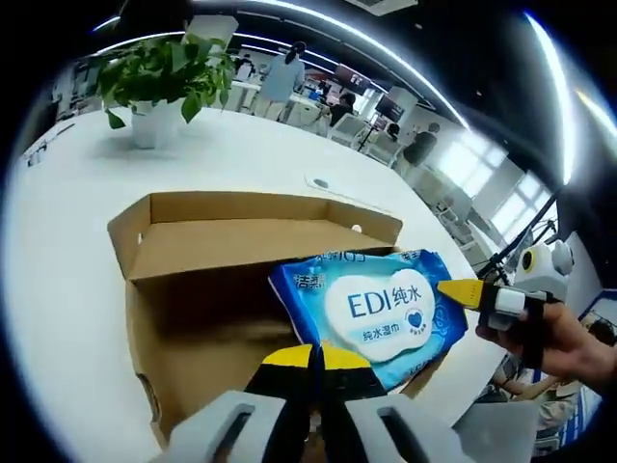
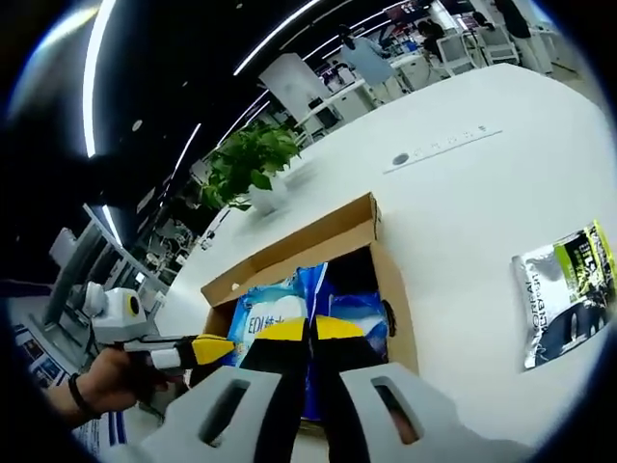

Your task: Operate the shoe box by opening the lid, removing the specified soft item, and placing it in the target area until the item is outside and the box remains undamaged.

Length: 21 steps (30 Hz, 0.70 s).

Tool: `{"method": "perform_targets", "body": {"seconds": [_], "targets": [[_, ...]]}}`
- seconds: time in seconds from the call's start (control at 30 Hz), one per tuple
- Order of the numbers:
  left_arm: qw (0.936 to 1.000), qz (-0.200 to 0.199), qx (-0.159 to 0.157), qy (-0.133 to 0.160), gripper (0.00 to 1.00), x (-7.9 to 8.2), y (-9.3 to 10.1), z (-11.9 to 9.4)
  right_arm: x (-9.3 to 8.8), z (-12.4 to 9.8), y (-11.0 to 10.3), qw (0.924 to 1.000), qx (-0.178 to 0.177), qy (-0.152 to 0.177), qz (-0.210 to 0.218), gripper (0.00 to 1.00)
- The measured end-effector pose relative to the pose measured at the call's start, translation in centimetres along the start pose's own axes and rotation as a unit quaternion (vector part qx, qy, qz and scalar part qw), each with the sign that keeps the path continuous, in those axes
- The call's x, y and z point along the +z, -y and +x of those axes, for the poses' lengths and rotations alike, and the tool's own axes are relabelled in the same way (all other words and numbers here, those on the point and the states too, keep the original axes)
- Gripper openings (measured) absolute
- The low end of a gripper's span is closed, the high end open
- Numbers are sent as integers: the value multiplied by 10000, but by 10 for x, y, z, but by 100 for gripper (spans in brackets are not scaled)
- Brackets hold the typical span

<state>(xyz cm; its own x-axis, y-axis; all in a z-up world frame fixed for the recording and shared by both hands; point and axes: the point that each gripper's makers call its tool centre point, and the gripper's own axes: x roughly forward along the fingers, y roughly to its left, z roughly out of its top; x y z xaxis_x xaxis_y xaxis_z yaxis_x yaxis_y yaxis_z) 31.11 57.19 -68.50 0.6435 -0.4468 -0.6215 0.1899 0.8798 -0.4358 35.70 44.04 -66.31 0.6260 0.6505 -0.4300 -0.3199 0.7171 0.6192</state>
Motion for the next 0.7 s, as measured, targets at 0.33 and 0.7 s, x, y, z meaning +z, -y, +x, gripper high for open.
{"method": "perform_targets", "body": {"seconds": [0.33,0.7], "targets": [[9998,75,-66,175,0,6,21,-14,15,-23,-9,9993,207,277,130,0],[9993,239,-109,261,0,9,47,-19,18,-51,-2,9985,253,424,238,0]]}}
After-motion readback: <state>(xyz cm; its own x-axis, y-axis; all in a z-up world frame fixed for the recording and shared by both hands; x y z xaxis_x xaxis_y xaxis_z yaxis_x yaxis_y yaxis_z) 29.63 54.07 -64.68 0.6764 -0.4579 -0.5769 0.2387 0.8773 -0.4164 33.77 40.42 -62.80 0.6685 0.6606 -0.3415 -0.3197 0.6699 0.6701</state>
